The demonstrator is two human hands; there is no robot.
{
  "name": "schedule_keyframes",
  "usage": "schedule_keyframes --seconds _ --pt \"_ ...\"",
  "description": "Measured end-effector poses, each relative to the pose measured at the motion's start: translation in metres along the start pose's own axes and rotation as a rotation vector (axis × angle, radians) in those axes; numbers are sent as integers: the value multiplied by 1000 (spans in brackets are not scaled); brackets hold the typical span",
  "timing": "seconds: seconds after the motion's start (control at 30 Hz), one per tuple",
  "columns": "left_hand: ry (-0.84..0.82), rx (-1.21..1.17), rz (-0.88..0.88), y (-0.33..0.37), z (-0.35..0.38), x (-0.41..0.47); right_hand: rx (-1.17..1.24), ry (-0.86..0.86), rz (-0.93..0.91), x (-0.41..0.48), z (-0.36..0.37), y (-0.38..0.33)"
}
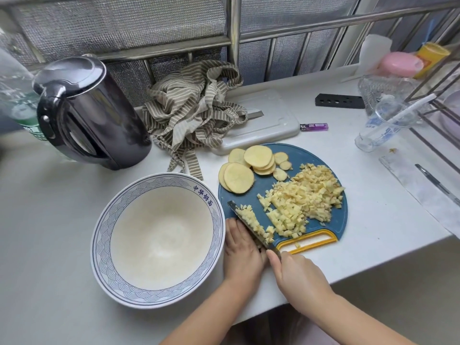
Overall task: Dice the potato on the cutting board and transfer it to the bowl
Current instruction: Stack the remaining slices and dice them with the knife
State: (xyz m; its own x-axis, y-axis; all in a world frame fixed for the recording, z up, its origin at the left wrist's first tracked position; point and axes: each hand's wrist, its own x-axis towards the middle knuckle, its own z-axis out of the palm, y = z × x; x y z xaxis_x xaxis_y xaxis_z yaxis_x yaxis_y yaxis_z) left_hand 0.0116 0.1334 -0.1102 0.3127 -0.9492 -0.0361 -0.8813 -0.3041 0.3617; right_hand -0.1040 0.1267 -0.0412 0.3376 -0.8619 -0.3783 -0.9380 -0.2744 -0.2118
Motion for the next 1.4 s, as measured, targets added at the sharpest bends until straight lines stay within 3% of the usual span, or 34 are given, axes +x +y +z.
schedule_keyframes --seconds 0.27,0.53,0.8,0.93,1.17,1.4 --pt "47 1 6 -1 -6 -1 483 -71 52 11 -16 33" --pt "142 -14 46 -7 -6 -1 581 -15 49 1 -27 53" --pt "-65 -159 -13 -31 -1 -20 421 81 -116 -18 -20 37" --pt "5 -267 -36 -34 -3 -25 313 129 -152 -15 2 29" --pt "110 -675 -103 -27 -12 -20 189 84 -95 -4 13 26" --pt "128 -661 -180 -20 -13 -8 -2 80 -141 -10 17 24"
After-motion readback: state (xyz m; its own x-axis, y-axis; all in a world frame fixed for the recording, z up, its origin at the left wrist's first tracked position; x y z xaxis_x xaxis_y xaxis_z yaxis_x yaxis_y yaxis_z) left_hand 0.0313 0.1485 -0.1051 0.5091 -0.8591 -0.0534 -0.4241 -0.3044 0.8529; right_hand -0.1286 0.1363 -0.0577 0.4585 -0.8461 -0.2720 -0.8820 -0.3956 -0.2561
